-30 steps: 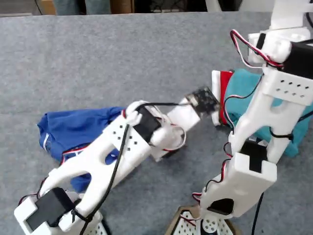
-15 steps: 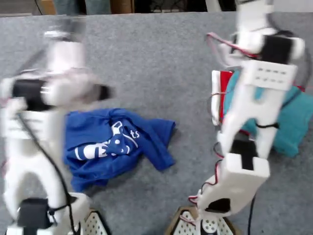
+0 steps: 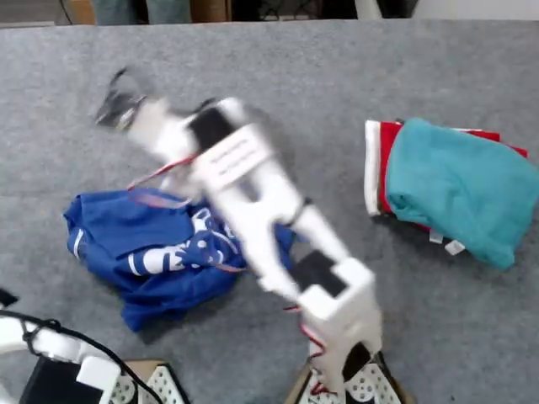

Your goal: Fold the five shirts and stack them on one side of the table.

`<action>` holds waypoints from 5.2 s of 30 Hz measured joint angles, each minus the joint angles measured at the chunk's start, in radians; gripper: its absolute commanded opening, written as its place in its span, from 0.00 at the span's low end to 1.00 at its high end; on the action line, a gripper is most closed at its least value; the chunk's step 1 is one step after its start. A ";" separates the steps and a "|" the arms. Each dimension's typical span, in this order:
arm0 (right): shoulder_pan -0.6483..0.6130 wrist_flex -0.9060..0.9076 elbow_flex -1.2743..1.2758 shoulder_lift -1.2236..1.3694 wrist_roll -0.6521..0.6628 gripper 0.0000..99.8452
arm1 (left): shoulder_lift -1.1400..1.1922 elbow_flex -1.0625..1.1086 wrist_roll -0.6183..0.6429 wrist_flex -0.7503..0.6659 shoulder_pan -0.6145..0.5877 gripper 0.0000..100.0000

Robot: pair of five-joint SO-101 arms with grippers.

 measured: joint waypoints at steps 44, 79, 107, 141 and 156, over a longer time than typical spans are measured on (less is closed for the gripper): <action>0.747 -0.034 -1.019 0.934 -0.348 0.01 | -0.003 0.023 0.117 -0.017 1.636 0.31; 0.763 0.035 -1.054 0.942 -0.281 0.01 | 0.353 -0.454 -0.258 -0.089 1.111 0.03; 0.732 0.068 -1.054 0.942 -0.206 0.01 | 0.331 -0.601 -0.104 -0.407 0.990 0.25; 0.732 0.068 -1.054 0.942 -0.206 0.01 | 0.454 -0.121 0.084 -0.253 1.700 0.25; 0.732 0.057 -1.054 0.942 -0.206 0.01 | 0.434 -0.219 0.112 -0.049 1.702 0.25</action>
